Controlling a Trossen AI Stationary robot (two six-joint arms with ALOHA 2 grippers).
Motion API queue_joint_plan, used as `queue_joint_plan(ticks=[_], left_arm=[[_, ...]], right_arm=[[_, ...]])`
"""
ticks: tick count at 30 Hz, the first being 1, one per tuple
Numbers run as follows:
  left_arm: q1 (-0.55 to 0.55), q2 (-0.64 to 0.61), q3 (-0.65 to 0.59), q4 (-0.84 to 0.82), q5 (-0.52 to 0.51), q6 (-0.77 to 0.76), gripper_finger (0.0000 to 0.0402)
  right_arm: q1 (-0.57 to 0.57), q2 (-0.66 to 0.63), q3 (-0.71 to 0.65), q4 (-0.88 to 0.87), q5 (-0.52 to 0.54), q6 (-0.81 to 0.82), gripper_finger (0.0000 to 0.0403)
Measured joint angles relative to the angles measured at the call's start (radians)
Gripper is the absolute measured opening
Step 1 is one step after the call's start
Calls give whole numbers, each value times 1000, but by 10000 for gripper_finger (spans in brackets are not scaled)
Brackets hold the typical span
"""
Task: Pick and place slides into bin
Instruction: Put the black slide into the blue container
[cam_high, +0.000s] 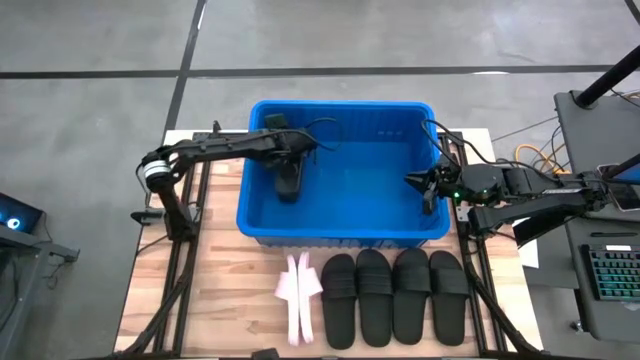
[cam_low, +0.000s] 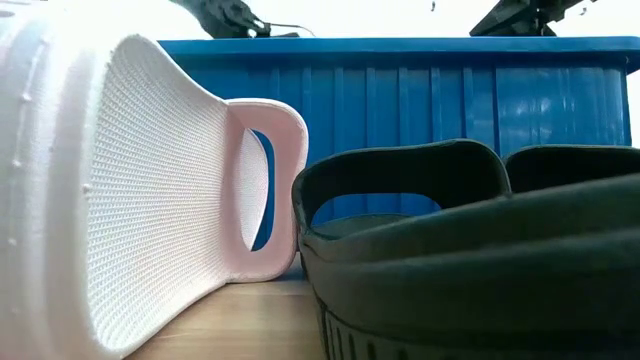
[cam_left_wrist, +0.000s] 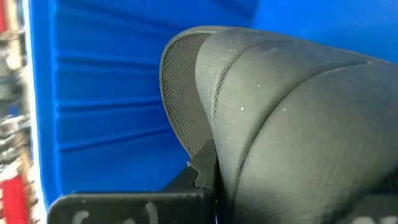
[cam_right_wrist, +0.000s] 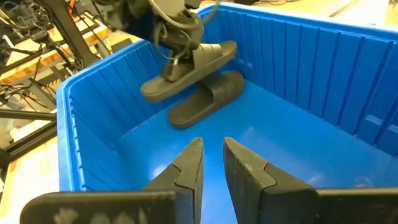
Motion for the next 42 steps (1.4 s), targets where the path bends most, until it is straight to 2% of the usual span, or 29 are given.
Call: queue_joint_plan(ticks=[7,15,18,23,28,32,36,39,42], left_arm=[[51,69,-9,25,-17,6,0],[88,152,-9,36,-21,85,0],[89,161,-8,37,-20,101,15],[93,140,-2,34,13,100,86],[94,120,19,31,31,108,198],[94,108,34,10,101,109,291],[91,95,43,-58,130,131,365],[80,70,56,-171,142,165,394],[70,27,66,-205,159,171,389]], right_arm=[[0,0,0,-2,0,-1,54],[0,0,0,-4,-1,-2,54],[0,0,0,-5,-1,-4,54],[0,0,0,-9,-1,-4,54],[0,0,0,-14,-1,-4,54],[0,0,0,-37,-2,-1,54],[0,0,0,-45,-2,-1,54],[0,0,0,-47,-2,-1,54],[0,0,0,-47,-2,-2,54]])
